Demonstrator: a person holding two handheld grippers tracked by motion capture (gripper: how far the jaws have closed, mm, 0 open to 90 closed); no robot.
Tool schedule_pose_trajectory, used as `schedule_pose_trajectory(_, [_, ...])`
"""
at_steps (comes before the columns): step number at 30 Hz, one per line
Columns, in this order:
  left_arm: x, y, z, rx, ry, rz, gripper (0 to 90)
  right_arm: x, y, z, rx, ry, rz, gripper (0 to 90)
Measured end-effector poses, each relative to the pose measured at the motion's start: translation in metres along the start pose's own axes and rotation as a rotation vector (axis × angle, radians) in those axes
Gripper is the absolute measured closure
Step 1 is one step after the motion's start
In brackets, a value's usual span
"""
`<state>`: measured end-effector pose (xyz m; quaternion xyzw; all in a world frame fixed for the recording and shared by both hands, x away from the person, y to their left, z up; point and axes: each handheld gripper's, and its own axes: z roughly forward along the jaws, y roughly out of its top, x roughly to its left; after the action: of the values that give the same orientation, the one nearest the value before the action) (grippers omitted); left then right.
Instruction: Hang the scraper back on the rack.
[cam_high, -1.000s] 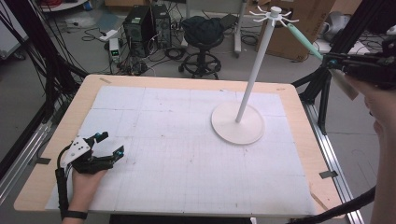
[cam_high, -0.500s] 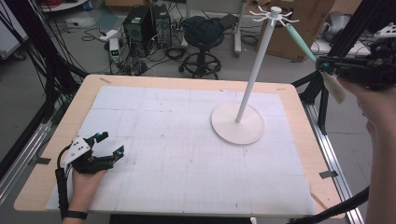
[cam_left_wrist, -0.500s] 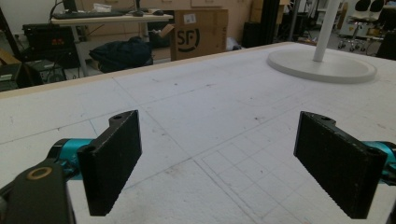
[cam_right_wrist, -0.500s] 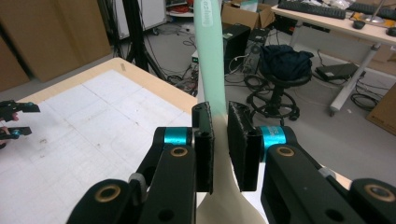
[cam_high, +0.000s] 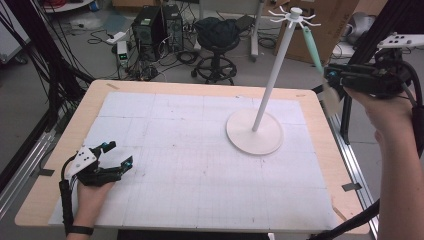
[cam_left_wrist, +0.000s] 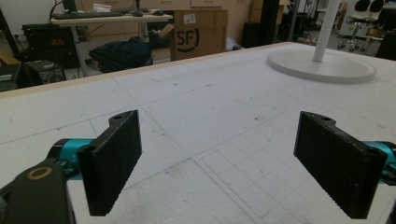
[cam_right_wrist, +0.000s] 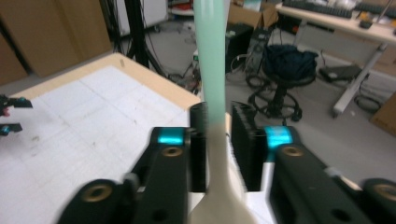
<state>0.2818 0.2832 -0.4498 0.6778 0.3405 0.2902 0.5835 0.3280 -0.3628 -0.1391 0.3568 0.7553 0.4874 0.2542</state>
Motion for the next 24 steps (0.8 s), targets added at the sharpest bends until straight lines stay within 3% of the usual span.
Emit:
schedule_pose_trajectory(7, [0.0,0.0,0.0,0.0,0.001,0.001,15.5,0.008,-0.013,-0.004,-0.065,0.041,-0.057,51.1])
schedule_pose_trajectory(11, [0.0,0.0,0.0,0.0,0.0,0.0,15.5,0.017,-0.032,-0.001,-0.098,0.075,-0.08,42.2])
schedule_pose_trajectory(17, [0.001,0.0,0.0,0.001,0.001,-0.006,15.5,0.033,-0.076,0.012,-0.13,0.155,-0.105,35.6])
schedule_pose_trajectory(24, [0.001,0.0,0.0,-0.002,0.003,-0.012,15.5,0.049,-0.137,0.037,-0.144,0.254,-0.077,30.3])
